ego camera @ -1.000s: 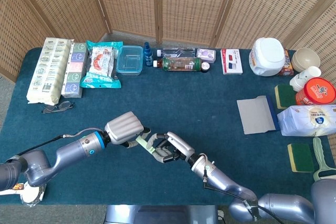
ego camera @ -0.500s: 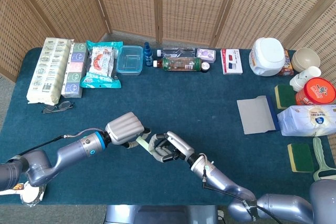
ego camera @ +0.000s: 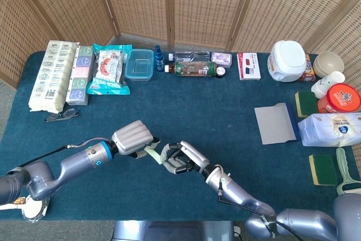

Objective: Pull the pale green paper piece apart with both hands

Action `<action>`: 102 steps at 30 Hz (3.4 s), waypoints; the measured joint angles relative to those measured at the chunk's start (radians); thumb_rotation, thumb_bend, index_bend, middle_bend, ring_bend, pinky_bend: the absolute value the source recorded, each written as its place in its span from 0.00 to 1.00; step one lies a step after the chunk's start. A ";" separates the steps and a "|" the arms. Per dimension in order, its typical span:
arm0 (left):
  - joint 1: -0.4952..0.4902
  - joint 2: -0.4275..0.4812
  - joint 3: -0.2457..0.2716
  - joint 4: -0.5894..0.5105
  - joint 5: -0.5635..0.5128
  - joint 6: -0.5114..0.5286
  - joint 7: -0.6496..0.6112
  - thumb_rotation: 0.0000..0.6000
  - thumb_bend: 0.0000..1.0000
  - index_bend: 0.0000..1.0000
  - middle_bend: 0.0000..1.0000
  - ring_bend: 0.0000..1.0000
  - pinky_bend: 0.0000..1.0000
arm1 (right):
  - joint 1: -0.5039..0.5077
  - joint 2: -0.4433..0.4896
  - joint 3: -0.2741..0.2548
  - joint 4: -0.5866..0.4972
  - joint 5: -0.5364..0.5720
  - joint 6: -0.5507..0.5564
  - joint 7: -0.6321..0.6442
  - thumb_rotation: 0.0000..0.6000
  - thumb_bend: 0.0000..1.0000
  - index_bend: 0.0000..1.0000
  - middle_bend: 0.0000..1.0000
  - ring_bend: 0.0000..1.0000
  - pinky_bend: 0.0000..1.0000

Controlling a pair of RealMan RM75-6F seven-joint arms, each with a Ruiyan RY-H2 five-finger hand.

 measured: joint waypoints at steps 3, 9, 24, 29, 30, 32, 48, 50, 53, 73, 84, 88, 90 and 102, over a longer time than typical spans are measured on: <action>0.002 -0.002 0.004 0.005 0.000 -0.002 -0.001 1.00 0.46 0.71 1.00 1.00 1.00 | -0.001 0.002 -0.001 -0.002 -0.001 -0.001 0.006 1.00 0.48 0.75 0.97 0.94 0.86; 0.007 -0.005 0.013 0.014 0.000 -0.003 -0.005 1.00 0.46 0.71 1.00 1.00 1.00 | -0.006 0.007 -0.004 -0.003 -0.004 0.000 0.013 1.00 0.48 0.75 0.97 0.94 0.86; 0.041 -0.001 0.044 0.054 0.002 0.013 -0.033 1.00 0.46 0.71 1.00 1.00 1.00 | -0.019 0.039 -0.009 -0.017 -0.017 0.010 0.022 1.00 0.48 0.76 0.97 0.94 0.86; 0.065 0.006 0.059 0.079 -0.001 0.031 -0.048 1.00 0.46 0.71 1.00 1.00 1.00 | -0.022 0.051 -0.010 -0.019 -0.020 0.011 0.022 1.00 0.48 0.75 0.97 0.94 0.86; 0.069 0.008 0.060 0.083 -0.001 0.034 -0.049 1.00 0.46 0.71 1.00 1.00 1.00 | -0.023 0.054 -0.011 -0.018 -0.020 0.011 0.022 1.00 0.48 0.75 0.97 0.94 0.86; 0.079 0.010 0.064 0.093 -0.001 0.044 -0.052 1.00 0.46 0.71 1.00 1.00 1.00 | -0.024 0.061 -0.012 -0.018 -0.020 0.010 0.021 1.00 0.48 0.74 0.97 0.93 0.86; 0.152 0.015 0.060 0.191 -0.025 0.130 -0.087 1.00 0.45 0.65 1.00 1.00 1.00 | -0.063 0.185 -0.028 0.019 0.002 0.008 0.020 1.00 0.48 0.36 0.60 0.59 0.58; 0.159 0.009 0.055 0.201 -0.034 0.133 -0.081 1.00 0.45 0.65 1.00 1.00 1.00 | -0.071 0.213 -0.031 0.026 0.008 0.004 0.022 1.00 0.48 0.24 0.44 0.46 0.45; 0.164 0.004 0.051 0.207 -0.038 0.135 -0.069 1.00 0.45 0.64 1.00 1.00 1.00 | -0.081 0.240 -0.036 0.032 0.012 -0.001 0.032 1.00 0.48 0.12 0.30 0.32 0.33; 0.169 -0.008 0.016 0.163 -0.102 0.092 0.020 1.00 0.33 0.10 0.31 0.37 0.66 | -0.176 0.337 -0.050 0.019 -0.031 0.109 0.093 1.00 0.48 0.05 0.17 0.13 0.23; 0.269 0.056 0.022 0.120 -0.127 0.200 -0.041 1.00 0.33 0.11 0.31 0.36 0.61 | -0.231 0.366 -0.055 0.030 -0.039 0.198 0.020 1.00 0.48 0.09 0.17 0.10 0.23; 0.332 0.088 0.037 0.090 -0.127 0.273 -0.046 1.00 0.32 0.13 0.31 0.36 0.61 | -0.250 0.362 -0.057 0.039 -0.035 0.238 -0.088 1.00 0.48 0.12 0.18 0.10 0.23; 0.369 0.104 0.046 0.074 -0.127 0.315 -0.047 1.00 0.32 0.13 0.31 0.36 0.61 | -0.263 0.359 -0.060 0.044 -0.031 0.265 -0.164 1.00 0.48 0.14 0.18 0.10 0.23; 0.667 0.140 0.115 0.043 -0.114 0.639 -0.078 1.00 0.32 0.16 0.31 0.36 0.61 | -0.383 0.350 -0.090 0.045 -0.017 0.475 -0.647 1.00 0.48 0.21 0.20 0.10 0.23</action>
